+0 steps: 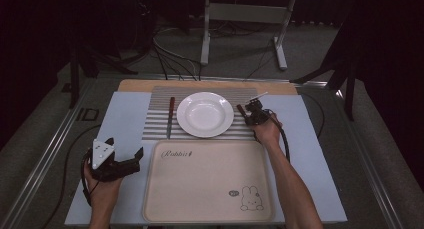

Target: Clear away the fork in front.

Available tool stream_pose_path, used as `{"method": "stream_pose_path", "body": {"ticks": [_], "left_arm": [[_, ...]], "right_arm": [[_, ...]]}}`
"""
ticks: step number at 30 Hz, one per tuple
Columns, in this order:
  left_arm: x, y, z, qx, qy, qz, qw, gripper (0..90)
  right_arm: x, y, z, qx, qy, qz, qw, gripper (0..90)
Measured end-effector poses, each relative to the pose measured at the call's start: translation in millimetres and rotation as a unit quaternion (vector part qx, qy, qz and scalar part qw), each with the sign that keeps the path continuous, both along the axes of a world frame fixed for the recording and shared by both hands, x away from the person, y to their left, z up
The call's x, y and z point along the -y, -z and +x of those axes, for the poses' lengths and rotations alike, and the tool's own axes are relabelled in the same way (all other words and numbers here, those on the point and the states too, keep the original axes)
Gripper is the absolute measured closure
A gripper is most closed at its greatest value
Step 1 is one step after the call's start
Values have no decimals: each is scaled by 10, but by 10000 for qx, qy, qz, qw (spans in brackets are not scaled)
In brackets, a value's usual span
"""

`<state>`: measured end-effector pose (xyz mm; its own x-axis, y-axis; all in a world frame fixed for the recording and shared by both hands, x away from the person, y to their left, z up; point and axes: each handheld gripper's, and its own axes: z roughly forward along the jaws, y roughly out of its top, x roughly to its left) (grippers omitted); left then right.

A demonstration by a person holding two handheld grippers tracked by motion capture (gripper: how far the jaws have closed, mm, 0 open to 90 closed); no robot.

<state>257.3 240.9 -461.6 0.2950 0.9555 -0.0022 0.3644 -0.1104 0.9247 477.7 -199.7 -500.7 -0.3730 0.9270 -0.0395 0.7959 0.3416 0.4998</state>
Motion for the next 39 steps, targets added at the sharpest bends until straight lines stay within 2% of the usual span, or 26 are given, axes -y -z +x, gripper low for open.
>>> {"method": "stream_pose_path", "body": {"ticks": [3, 5, 9, 13, 17, 18, 21, 25, 26, 27, 28, 33, 36, 39], "left_arm": [[11, 1, 2, -3, 3, 19, 10000, 0], [19, 0, 0, -4, 4, 25, 10000, 0], [25, 3, 5, -12, 12, 42, 10000, 0], [32, 2, 2, -15, 9, 54, 10000, 0], [38, 1, 3, -24, 17, 63, 10000, 0], [45, 4, 7, -30, 22, 67, 10000, 0], [69, 0, 10, -52, 61, 76, 9999, 0], [141, -24, 11, -63, 116, 48, 9999, 0], [165, -33, 15, -61, 125, 55, 9999, 0], [189, -45, 19, -78, 140, 71, 9998, 0], [216, -55, 25, -93, 171, 57, 9998, 0], [412, -139, 96, -152, 425, 52, 9990, 0], [560, -204, 181, -165, 572, 45, 9982, 0], [723, -275, 292, -140, 694, -96, 9974, 0]], "right_arm": [[57, -44, -73, 317, 10, 187, 9993, 785], [90, -103, -126, 582, 1, 338, 9977, 784], [145, -260, -253, 978, 28, 998, 9902, 784], [136, -358, -404, 1300, -139, 1233, 9837, 784], [114, -395, -525, 1469, -288, 1357, 9794, 783], [114, -395, -525, 1469, -288, 1357, 9794, 783], [68, -415, -704, 1624, -419, 1566, 9733, 783], [26, -416, -833, 1721, -536, 1659, 9695, 783], [26, -416, -833, 1721, -536, 1659, 9695, 783], [3, -416, -900, 1772, -587, 1716, 9673, 783], [3, -416, -900, 1772, -587, 1716, 9673, 783], [-63, -425, -1073, 1906, -753, 1809, 9619, 783], [-79, -432, -1121, 1930, -791, 1854, 9603, 782], [-114, -435, -1191, 1978, -881, 1840, 9588, 783]]}}
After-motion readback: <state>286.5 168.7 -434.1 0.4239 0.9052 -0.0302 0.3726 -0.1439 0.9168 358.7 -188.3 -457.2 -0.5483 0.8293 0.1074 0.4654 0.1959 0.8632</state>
